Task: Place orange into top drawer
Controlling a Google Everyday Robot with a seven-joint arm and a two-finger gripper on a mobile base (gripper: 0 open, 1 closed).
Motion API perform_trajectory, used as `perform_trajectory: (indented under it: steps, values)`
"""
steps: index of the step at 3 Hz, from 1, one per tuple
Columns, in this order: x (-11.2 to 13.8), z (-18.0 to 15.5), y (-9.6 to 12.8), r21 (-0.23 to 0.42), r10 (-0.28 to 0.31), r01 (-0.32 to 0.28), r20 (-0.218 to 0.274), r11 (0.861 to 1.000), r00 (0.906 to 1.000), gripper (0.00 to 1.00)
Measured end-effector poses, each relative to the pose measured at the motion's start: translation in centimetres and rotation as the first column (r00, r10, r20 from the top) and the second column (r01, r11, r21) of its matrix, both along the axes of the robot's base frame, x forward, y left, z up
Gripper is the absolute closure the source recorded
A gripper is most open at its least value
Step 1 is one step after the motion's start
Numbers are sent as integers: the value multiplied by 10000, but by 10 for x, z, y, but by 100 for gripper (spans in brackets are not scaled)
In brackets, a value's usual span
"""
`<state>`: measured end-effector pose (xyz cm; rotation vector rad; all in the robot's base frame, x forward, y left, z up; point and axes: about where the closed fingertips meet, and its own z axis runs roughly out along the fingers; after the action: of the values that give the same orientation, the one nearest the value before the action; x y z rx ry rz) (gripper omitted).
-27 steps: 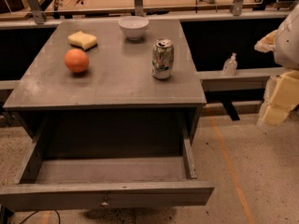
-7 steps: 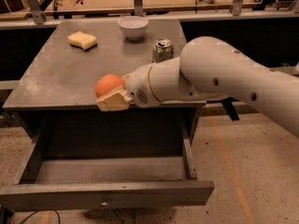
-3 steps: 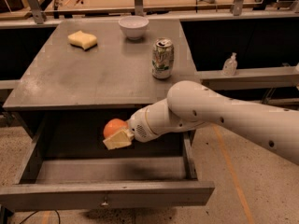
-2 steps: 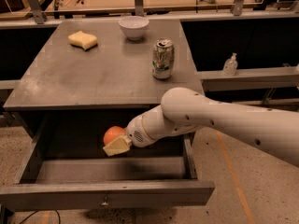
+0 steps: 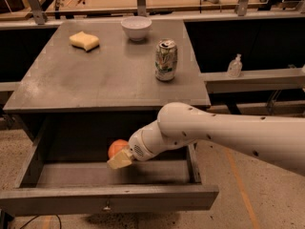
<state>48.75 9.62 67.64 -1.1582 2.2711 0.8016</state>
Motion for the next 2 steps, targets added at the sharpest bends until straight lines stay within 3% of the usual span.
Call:
perform_trajectory:
  steps: [1,2]
  values:
    - [-1,-8,2,-198,-163,164,65,9997,9998,15]
    - [2,0,-6,-304,-588,592,127,9978,9982,0]
